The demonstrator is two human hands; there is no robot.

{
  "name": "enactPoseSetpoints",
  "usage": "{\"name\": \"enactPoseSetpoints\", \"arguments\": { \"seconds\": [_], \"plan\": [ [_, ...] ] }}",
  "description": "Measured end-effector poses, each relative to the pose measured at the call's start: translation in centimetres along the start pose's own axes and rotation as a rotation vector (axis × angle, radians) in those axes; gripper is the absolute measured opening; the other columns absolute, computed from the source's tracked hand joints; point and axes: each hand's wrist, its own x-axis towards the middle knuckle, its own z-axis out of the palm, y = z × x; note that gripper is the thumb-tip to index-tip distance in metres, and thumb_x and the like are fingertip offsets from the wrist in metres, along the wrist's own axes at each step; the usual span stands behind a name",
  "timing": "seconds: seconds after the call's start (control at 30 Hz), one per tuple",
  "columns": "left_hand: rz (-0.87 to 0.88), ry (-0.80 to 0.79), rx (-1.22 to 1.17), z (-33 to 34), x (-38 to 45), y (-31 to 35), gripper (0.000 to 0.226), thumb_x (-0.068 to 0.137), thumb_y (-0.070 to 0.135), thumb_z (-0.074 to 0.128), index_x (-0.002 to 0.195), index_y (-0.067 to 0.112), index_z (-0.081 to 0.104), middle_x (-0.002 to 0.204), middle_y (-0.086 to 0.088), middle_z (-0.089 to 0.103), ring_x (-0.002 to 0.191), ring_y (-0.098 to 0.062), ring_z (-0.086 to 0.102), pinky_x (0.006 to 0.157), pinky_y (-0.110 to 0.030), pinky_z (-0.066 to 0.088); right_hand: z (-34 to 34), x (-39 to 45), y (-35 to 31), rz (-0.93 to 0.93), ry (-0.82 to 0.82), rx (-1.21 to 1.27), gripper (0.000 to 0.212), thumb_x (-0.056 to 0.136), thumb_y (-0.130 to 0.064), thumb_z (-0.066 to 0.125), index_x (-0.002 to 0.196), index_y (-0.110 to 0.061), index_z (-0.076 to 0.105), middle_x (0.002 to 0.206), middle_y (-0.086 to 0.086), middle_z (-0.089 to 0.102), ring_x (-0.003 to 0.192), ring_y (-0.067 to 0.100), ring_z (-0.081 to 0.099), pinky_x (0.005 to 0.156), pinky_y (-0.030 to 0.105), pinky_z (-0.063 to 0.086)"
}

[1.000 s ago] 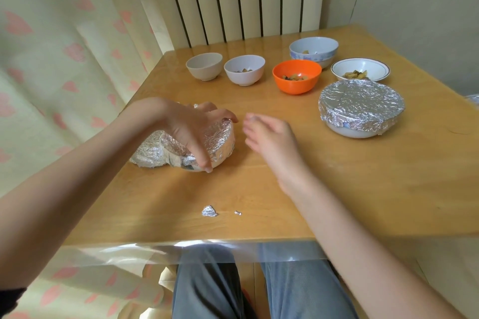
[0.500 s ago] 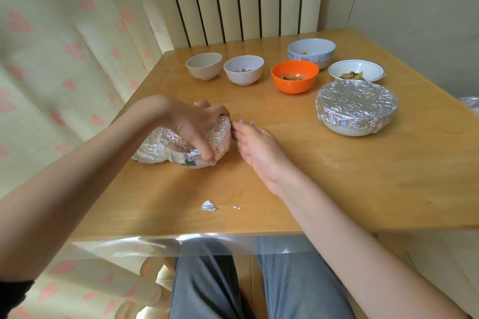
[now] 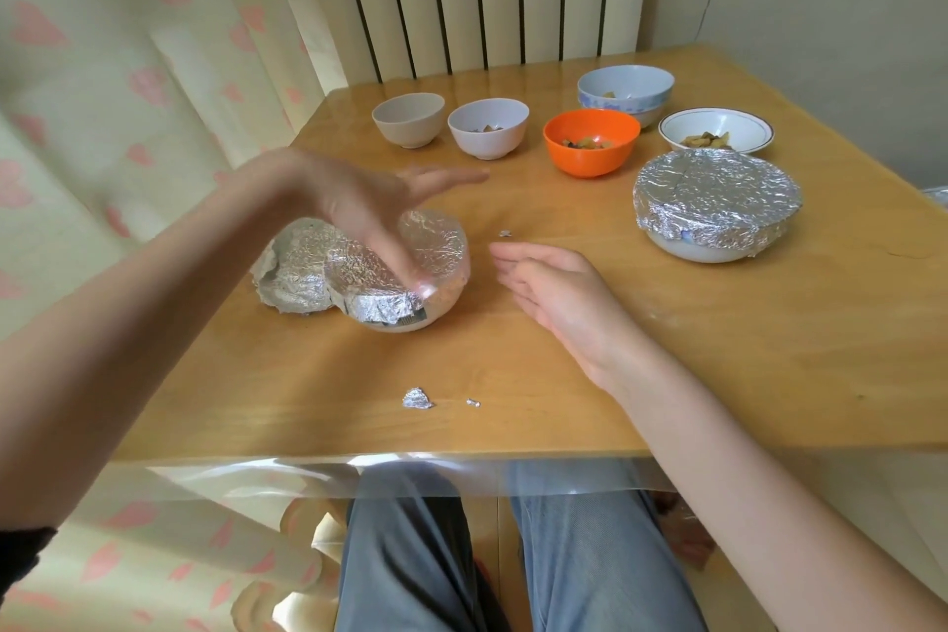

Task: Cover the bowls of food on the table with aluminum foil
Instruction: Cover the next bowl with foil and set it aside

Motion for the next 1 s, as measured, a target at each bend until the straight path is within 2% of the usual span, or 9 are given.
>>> {"name": "enactPoseSetpoints", "arguments": {
  "seconds": [0.07, 0.13, 0.23, 0.3, 0.43, 0.63, 0.83, 0.93, 1.0],
  "plan": [
    [0.104, -0.098, 0.056, 0.1, 0.1, -0.6, 0.120, 0.049, 0.064, 0.087, 0.129, 0.078, -0.001, 0.154, 0.035, -0.006, 0.143, 0.005, 0.004, 0.119, -0.031, 0.013, 0.2, -0.6, -0.1, -0.027, -0.010, -0.026, 0.034, 0.094, -0.010, 0.051, 0.126, -0.016, 0.059, 0.127, -0.001, 0.060, 0.116, 0.006, 0.055, 0.105, 0.023, 0.039],
    [0.118, -0.133, 0.136, 0.6, 0.6, -1.0, 0.113, 0.040, 0.068, 0.084, 0.118, 0.084, 0.003, 0.151, 0.037, -0.001, 0.146, -0.005, 0.007, 0.121, -0.039, 0.014, 0.8, -1.0, -0.2, -0.061, -0.025, -0.076, 0.036, 0.091, -0.013, 0.060, 0.127, -0.015, 0.058, 0.125, 0.001, 0.060, 0.111, 0.006, 0.057, 0.094, 0.013, 0.043],
    [0.094, -0.076, 0.164, 1.1, 1.1, -0.8, 0.105, 0.046, 0.055, 0.091, 0.124, 0.070, 0.022, 0.140, 0.032, 0.016, 0.142, -0.017, 0.016, 0.117, -0.049, 0.020, 1.8, -1.0, 0.2, -0.182, 0.012, -0.178, 0.039, 0.076, -0.018, 0.078, 0.110, -0.014, 0.059, 0.110, 0.005, 0.065, 0.101, 0.016, 0.063, 0.089, 0.023, 0.050],
    [0.066, -0.048, 0.187, 1.3, 1.0, -0.3, 0.100, 0.052, 0.045, 0.093, 0.122, 0.063, 0.023, 0.136, 0.028, 0.017, 0.137, -0.018, 0.019, 0.115, -0.050, 0.025, 1.9, -0.6, 0.2, -0.258, 0.039, -0.262, 0.040, 0.068, -0.021, 0.084, 0.097, -0.015, 0.057, 0.096, 0.006, 0.066, 0.089, 0.018, 0.065, 0.082, 0.028, 0.053],
    [0.037, -0.054, 0.198, 1.4, 0.9, 0.1, 0.098, 0.052, 0.046, 0.093, 0.109, 0.073, 0.018, 0.131, 0.031, 0.013, 0.136, -0.015, 0.017, 0.114, -0.051, 0.026, 1.4, 0.7, -0.6, -0.318, 0.026, -0.323, 0.039, 0.062, -0.017, 0.088, 0.084, -0.013, 0.056, 0.078, 0.007, 0.067, 0.064, 0.012, 0.060, 0.071, 0.031, 0.053],
    [0.048, -0.068, 0.174, 1.5, 1.0, 0.0, 0.093, 0.045, 0.052, 0.091, 0.101, 0.077, 0.021, 0.127, 0.033, 0.014, 0.134, -0.017, 0.017, 0.113, -0.052, 0.026, 0.7, 1.9, -1.0, -0.335, 0.014, -0.384, 0.034, 0.057, -0.021, 0.090, 0.074, -0.019, 0.060, 0.070, 0.002, 0.068, 0.056, 0.004, 0.054, 0.066, 0.026, 0.050],
    [0.036, -0.064, 0.180, 1.4, 1.0, 0.0, 0.098, 0.053, 0.045, 0.092, 0.113, 0.070, 0.018, 0.127, 0.033, 0.013, 0.131, -0.013, 0.017, 0.113, -0.046, 0.027, -0.2, 3.6, -1.5, -0.260, -0.099, -0.382, 0.031, 0.056, -0.020, 0.090, 0.069, -0.019, 0.062, 0.062, -0.003, 0.064, 0.053, 0.003, 0.051, 0.065, 0.028, 0.045],
    [0.040, -0.051, 0.168, 1.6, 1.0, 0.0, 0.096, 0.055, 0.042, 0.092, 0.115, 0.067, 0.021, 0.129, 0.030, 0.014, 0.132, -0.014, 0.015, 0.112, -0.044, 0.027, -0.5, 4.2, -2.1, -0.295, -0.151, -0.441, 0.038, 0.055, -0.019, 0.091, 0.066, -0.017, 0.054, 0.059, 0.000, 0.061, 0.051, 0.007, 0.047, 0.058, 0.030, 0.042],
    [0.038, -0.052, 0.162, 1.6, 1.0, 0.1, 0.095, 0.057, 0.040, 0.092, 0.119, 0.064, 0.023, 0.129, 0.030, 0.014, 0.134, -0.015, 0.014, 0.111, -0.044, 0.027, -0.7, 4.9, -2.7, -0.324, -0.157, -0.531, 0.050, 0.049, -0.027, 0.092, 0.065, -0.017, 0.046, 0.060, -0.001, 0.056, 0.052, 0.010, 0.044, 0.051, 0.033, 0.042]
  ]
}}
